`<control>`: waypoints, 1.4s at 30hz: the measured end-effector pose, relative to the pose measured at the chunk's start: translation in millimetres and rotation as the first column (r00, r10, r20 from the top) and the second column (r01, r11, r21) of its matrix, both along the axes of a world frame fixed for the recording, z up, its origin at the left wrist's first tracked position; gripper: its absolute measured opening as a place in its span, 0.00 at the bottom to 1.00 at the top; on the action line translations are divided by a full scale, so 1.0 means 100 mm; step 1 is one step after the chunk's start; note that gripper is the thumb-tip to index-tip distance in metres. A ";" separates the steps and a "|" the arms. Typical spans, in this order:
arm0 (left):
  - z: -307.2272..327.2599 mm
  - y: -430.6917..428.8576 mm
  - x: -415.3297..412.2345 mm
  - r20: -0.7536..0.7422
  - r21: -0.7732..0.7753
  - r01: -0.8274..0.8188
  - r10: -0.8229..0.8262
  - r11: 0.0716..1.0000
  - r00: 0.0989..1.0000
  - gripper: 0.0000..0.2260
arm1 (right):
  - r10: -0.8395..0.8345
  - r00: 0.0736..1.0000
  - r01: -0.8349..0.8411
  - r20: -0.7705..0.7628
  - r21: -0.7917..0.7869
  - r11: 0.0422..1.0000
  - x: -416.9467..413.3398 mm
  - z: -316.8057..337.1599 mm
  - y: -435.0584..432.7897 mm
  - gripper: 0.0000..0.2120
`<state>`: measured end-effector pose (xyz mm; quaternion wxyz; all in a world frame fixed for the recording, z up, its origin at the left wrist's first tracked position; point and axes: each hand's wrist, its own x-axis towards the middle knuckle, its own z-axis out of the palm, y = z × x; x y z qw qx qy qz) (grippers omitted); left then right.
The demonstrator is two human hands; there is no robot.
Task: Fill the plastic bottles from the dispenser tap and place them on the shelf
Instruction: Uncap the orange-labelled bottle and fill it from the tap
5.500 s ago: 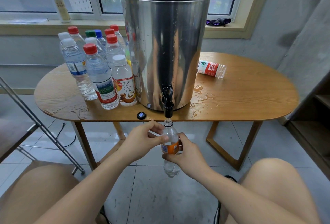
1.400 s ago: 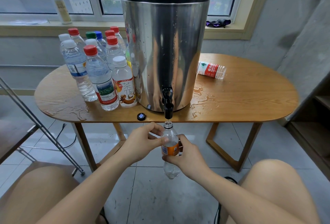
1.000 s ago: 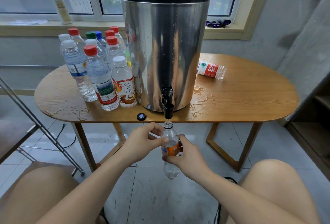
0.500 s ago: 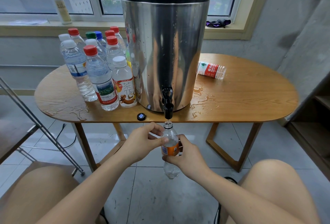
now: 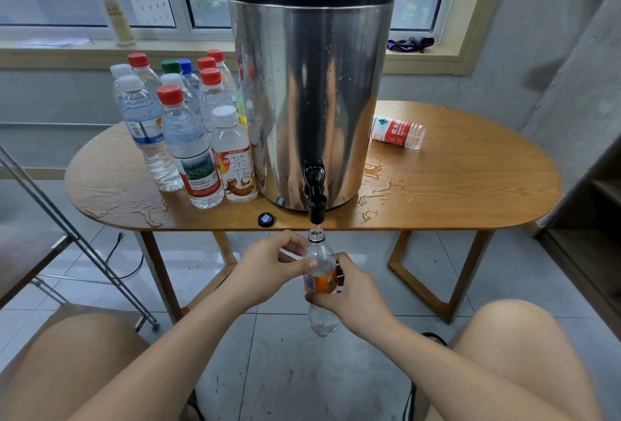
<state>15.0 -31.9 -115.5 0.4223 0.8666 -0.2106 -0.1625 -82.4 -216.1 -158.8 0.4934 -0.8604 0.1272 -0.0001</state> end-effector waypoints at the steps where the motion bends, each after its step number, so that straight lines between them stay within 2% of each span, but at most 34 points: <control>1: 0.00 0.00 0.00 0.000 -0.001 0.000 0.000 1.000 1.000 0.14 | 0.000 1.000 0.000 0.001 -0.001 1.000 0.00 0.00 0.00 0.28; 42: 0.00 -0.02 0.00 -0.001 0.031 0.001 -0.001 1.000 1.000 0.14 | 0.004 1.000 -0.004 -0.019 -0.017 1.000 0.00 -0.01 0.00 0.30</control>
